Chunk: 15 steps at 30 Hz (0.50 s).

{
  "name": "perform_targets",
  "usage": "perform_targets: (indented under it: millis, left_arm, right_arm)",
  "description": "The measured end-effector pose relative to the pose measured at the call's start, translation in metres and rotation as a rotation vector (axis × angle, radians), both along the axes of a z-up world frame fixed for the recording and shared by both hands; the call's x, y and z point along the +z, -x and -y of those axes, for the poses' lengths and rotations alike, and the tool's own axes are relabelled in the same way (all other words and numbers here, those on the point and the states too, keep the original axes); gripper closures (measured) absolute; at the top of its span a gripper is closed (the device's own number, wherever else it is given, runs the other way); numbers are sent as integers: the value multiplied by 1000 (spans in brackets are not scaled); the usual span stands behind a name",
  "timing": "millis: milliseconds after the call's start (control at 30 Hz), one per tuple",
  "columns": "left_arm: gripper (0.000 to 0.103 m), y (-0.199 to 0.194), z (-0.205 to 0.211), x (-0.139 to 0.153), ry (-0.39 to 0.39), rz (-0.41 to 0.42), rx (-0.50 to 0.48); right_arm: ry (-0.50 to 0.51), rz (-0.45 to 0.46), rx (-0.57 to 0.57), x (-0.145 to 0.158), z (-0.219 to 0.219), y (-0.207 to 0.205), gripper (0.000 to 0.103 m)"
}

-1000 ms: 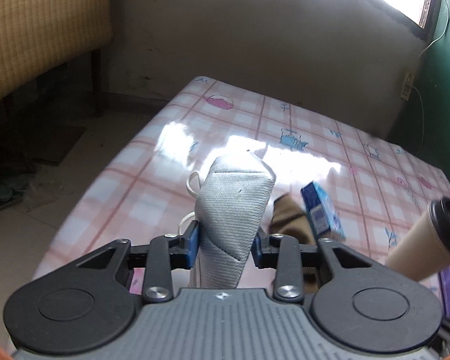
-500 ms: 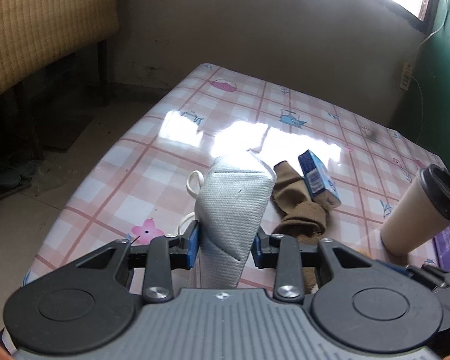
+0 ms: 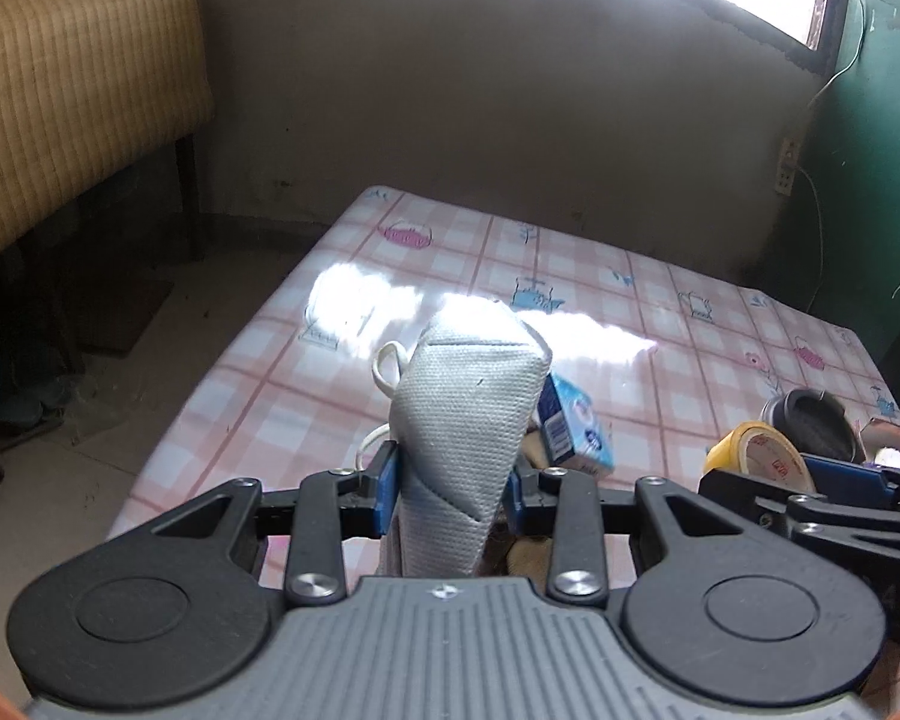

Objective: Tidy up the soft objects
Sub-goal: 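Grasp the yellow tape roll with the right gripper, then carry the face mask and tape roll with both grippers toward the cardboard box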

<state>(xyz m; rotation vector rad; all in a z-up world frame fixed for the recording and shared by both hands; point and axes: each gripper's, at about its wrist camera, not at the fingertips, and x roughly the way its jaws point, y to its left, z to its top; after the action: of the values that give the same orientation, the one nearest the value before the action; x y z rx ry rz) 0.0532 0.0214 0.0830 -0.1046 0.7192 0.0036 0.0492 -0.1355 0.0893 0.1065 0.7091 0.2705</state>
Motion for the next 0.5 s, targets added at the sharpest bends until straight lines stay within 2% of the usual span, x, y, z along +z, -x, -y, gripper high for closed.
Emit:
perform_targets:
  millis: [500]
  left_arm:
    - [68,-7,14,16,-18,18,-19]
  right_arm:
    - [7,20,-12,30,10,2,31]
